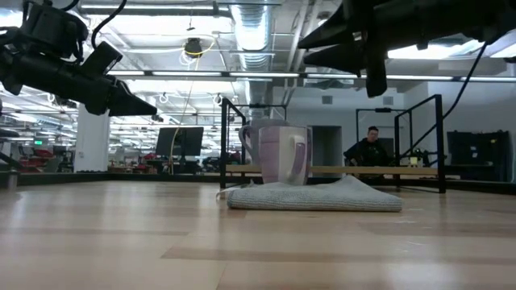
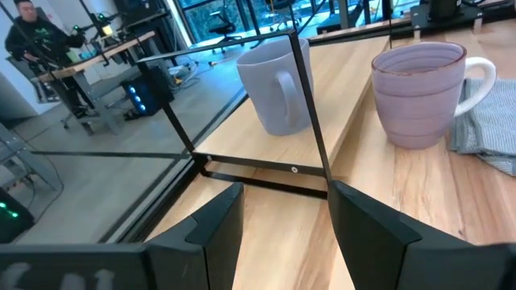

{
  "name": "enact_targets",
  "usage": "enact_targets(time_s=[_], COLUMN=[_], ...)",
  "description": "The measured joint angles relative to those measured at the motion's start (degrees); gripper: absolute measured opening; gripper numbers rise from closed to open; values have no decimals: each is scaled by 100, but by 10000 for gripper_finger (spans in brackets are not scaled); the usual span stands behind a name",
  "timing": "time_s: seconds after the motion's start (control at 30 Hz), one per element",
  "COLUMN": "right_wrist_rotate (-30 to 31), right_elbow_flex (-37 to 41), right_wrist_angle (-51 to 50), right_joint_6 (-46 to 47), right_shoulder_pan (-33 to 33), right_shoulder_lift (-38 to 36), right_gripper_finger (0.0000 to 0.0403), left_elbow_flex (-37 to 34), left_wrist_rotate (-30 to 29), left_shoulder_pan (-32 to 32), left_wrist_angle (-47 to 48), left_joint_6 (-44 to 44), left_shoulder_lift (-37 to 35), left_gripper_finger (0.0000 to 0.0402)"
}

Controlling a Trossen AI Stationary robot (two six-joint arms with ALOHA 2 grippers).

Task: Stack small to large cups/mugs on shelf
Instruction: Put the left violet cup on the shelf

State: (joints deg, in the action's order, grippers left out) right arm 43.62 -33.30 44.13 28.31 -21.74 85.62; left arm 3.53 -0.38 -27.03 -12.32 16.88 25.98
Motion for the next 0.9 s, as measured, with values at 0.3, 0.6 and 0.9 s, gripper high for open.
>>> enact_targets(time_s=[0.3, 0.6, 0.9], right_wrist_rotate=[159, 131, 139], right_elbow_flex=[0, 0, 0], right_wrist_angle=[-386, -213, -175], right_joint_6=[821, 1026, 1069], right_shoulder_pan=[-4, -203, -138], right_shoulder_lift=[0, 0, 0], right_gripper_finger=[137, 137, 160], left_elbow_flex=[0, 2, 2], left_wrist_rotate=[0, 0, 0], left_shoulder_pan=[0, 0, 0], left_wrist_angle=[2, 0, 0], left_joint_6=[-2, 45, 59], left_shoulder_lift=[0, 0, 0], left_gripper_finger=[174, 174, 174])
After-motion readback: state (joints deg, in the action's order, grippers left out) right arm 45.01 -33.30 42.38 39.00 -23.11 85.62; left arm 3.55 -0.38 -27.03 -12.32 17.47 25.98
